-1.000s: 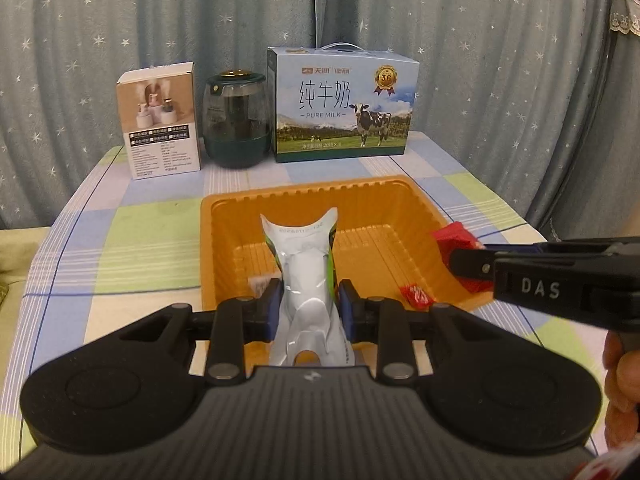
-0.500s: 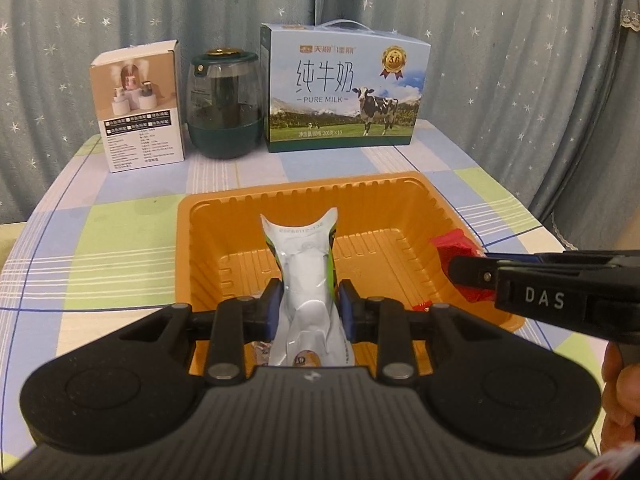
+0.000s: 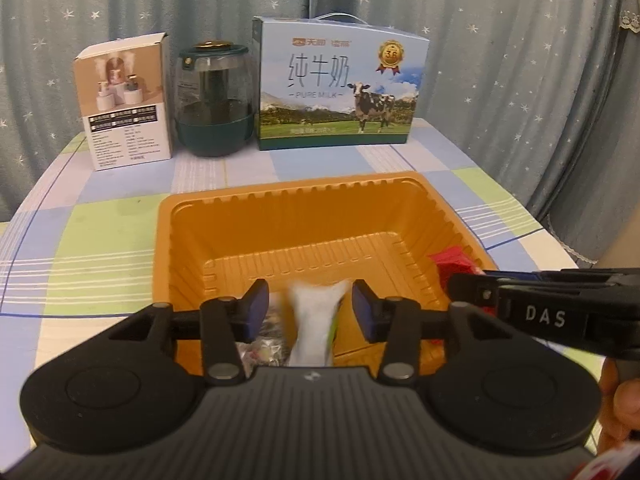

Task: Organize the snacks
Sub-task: 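Carry the pouch and red candy into the orange tray and release both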

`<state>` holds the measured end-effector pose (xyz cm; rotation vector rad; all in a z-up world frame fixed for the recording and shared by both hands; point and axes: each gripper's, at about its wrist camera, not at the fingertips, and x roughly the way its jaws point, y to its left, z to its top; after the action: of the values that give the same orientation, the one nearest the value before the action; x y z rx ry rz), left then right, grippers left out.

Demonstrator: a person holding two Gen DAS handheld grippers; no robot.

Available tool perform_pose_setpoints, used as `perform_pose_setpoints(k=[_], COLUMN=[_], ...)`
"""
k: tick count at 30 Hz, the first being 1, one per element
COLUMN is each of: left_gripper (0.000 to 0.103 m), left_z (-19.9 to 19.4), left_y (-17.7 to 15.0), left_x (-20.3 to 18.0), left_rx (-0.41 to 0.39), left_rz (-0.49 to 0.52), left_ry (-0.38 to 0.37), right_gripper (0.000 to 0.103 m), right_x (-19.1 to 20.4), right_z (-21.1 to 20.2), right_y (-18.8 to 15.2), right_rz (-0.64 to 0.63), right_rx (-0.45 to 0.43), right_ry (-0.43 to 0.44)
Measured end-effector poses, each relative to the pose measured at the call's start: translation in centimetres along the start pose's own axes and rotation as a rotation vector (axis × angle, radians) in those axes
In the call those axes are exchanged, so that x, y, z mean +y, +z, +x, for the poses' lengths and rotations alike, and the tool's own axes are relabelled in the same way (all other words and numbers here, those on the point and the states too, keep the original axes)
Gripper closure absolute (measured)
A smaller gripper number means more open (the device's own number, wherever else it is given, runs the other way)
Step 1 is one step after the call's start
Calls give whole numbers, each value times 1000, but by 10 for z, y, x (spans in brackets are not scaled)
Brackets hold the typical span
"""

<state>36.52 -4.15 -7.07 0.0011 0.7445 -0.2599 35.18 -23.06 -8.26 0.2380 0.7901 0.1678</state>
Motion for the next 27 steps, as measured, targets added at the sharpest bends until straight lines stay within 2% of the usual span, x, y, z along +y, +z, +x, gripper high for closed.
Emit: perform_pose_setpoints(k=[12, 16, 17, 19, 20, 27], left_gripper=[53, 49, 48, 46, 45, 30], left_z=[-22, -25, -26, -28, -30, -54], left_y=[-8, -12, -14, -17, -19, -31], left_x=[25, 28, 29, 30, 30, 31], left_rx=[-22, -21, -21, -20, -20, -34], left_rz=[-28, -32, -34, -33, -32, -57], left_ry=[55, 59, 60, 63, 65, 76], right_gripper=[78, 77, 75, 54, 51, 50], right_x=[15, 17, 16, 16, 15, 14], right_z=[-2, -1, -1, -4, -7, -30], right_y=[6, 7, 8, 8, 8, 1], right_rz=[4, 19, 28, 33, 37, 28], right_rx=[-8, -23, -24, -36, -43, -45], right_ry=[38, 78, 88, 85, 82, 56])
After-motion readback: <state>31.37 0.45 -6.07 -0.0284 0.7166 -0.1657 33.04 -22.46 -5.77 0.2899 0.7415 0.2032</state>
